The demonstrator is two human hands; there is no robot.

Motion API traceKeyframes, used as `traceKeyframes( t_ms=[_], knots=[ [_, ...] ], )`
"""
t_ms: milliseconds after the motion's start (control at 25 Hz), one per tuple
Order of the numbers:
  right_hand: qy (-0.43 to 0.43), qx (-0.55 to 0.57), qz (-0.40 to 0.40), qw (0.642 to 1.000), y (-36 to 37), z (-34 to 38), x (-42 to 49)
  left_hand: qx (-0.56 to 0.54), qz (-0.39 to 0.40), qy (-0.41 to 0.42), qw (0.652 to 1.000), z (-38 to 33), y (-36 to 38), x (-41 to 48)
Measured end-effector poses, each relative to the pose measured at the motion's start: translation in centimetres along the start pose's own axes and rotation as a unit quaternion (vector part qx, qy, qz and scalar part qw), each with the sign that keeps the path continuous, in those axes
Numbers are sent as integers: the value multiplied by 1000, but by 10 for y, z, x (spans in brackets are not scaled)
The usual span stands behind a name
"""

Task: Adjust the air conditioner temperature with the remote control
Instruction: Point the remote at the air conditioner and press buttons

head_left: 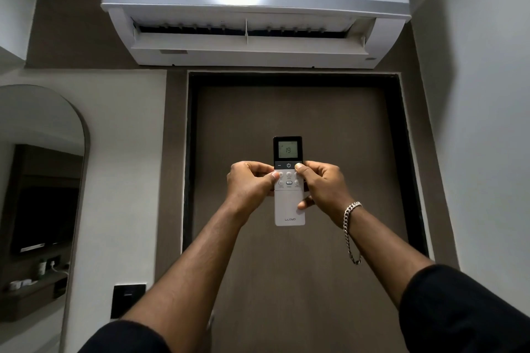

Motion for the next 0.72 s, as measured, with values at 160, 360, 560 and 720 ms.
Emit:
traceKeyframes(
  t_ms=[160,360,560,720],
  knots=[
    [5,-5,-17,1000,-5,1,-2,8,5,2,1000,-1,2,-3],
    [-6,-25,-24,999,-9,5,-3,-4,4,-3,1000,-2,5,-4],
    [-8,-29,-23,999,-10,12,-7,-10,0,-9,1000,-2,6,-4],
    [2,-18,-20,1000,-11,14,-9,-8,3,-7,1000,-4,4,-4]
  ],
)
Point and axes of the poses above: each hand's wrist, its own x-axis towards the middle knuckle, its own y-axis out of the palm, z = x × y, the point moved 9 cm from there along x, towards the middle knuckle, and after that the axes turned 12 degrees about -z, right-handed, at the moved point
